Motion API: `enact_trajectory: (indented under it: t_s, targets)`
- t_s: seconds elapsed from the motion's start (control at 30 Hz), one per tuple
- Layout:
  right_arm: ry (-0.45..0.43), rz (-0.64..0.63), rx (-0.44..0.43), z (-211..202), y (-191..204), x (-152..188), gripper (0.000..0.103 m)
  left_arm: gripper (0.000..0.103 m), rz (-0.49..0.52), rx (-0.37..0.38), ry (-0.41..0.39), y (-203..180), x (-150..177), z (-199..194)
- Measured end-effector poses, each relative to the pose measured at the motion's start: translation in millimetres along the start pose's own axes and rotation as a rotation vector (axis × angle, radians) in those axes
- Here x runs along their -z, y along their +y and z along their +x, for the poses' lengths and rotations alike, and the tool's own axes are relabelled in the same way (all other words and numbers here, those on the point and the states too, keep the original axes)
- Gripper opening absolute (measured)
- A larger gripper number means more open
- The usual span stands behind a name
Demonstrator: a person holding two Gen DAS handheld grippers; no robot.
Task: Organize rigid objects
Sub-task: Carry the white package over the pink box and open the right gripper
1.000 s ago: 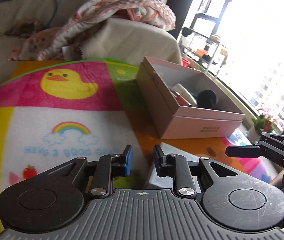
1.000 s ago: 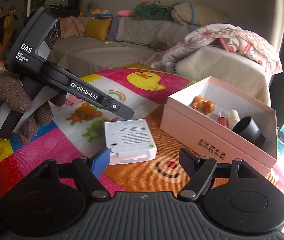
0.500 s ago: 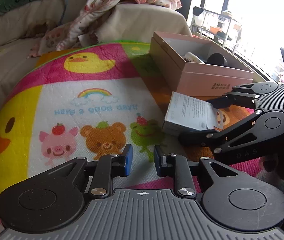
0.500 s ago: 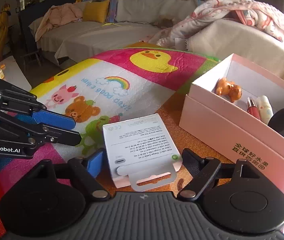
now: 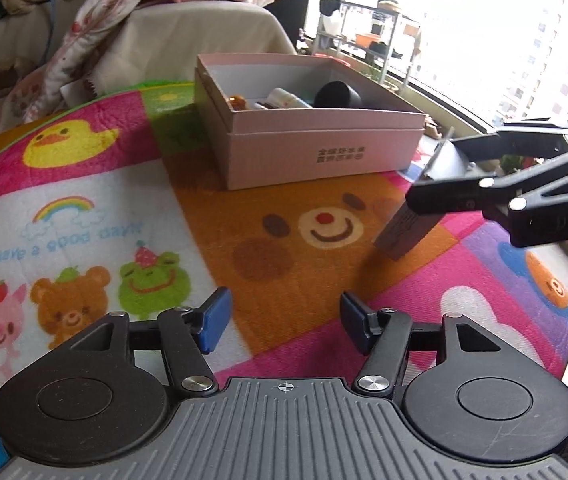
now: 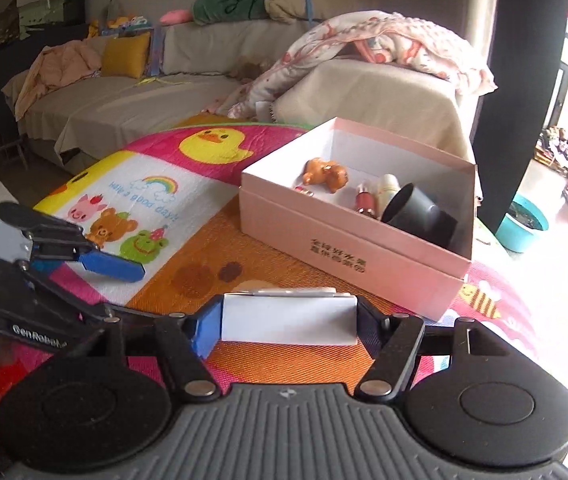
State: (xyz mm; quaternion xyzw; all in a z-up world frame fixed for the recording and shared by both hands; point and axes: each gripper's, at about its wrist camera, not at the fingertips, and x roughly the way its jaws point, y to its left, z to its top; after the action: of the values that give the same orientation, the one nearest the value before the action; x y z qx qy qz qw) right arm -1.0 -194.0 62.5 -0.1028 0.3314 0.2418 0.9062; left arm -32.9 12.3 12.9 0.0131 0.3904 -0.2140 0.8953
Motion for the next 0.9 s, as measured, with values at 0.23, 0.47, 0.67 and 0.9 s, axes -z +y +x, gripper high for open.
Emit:
enact_trajectory:
  t_s: [0.23,0.47,0.67,0.9]
  targets:
    - [-0.125,0.123,0.001,-29,-32,-43,0.068,0.063,-0.076,0.066,-0.022,-4,-7,4]
    - [-0.445,0.177,0.128,-17,-51,-122,0.074,0.062,-0.104,-0.018,-0.107,5,-20,-9]
    - [-0.303,0.158,0.148,13,-37,-95,0.078,0.062,-0.092,-0.169,-0.126,17,-15,-8]
    - [0.011,0.157,0.271,52,-11,3,0.079,0.063,-0.119,-0.281,-0.133,19,-6,15]
